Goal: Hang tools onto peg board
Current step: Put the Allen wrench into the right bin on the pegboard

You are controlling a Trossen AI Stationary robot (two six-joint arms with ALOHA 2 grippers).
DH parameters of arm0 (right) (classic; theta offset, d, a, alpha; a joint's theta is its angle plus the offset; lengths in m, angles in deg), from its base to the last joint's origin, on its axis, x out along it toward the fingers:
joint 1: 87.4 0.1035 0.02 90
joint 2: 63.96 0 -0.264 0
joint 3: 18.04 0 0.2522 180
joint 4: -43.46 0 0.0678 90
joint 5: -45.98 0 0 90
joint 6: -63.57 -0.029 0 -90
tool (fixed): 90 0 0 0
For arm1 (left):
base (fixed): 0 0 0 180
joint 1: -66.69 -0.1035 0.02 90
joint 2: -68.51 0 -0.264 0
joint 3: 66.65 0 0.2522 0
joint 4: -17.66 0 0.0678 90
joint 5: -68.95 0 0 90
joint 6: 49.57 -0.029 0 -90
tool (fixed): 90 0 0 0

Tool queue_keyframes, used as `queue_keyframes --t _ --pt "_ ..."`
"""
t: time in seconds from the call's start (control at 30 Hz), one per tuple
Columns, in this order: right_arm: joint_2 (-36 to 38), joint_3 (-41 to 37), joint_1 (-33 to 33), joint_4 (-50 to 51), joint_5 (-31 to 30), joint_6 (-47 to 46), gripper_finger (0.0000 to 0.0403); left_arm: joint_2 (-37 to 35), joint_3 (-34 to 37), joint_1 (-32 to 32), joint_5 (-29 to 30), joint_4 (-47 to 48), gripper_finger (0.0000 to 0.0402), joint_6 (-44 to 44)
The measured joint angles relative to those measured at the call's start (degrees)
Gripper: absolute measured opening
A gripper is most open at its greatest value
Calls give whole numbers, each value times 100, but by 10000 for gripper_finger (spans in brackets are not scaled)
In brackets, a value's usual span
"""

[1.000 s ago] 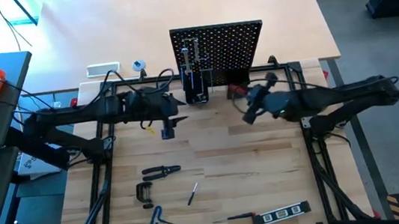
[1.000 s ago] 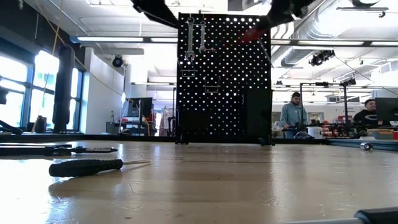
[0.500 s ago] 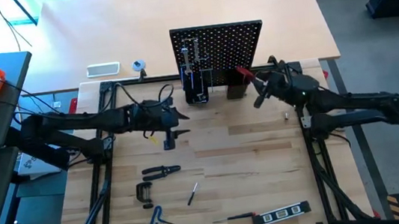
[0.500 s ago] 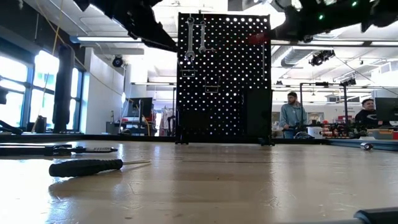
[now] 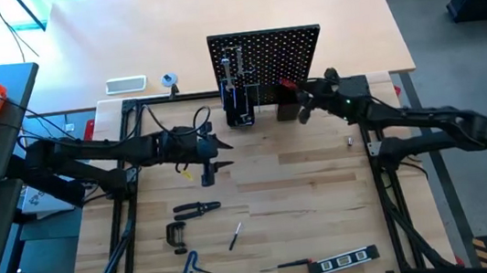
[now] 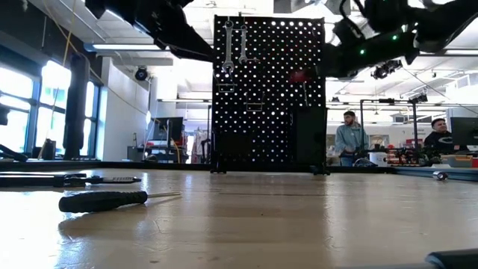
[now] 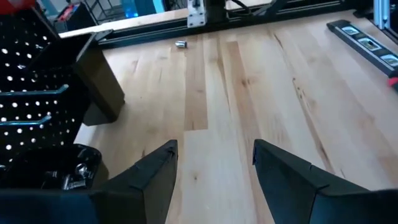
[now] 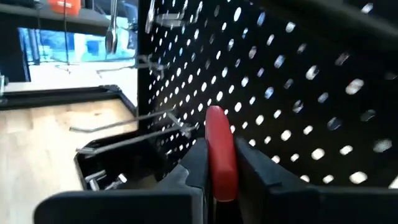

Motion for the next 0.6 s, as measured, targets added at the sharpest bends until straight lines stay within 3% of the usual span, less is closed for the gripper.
queue_keyframes --t 0.37,0.6 --pt "-501 2 -70 419 123 -326 56 0 0 141 7 635 204 199" --pt "-475 0 -68 704 -42 -465 100 0 0 259 14 1049 204 338"
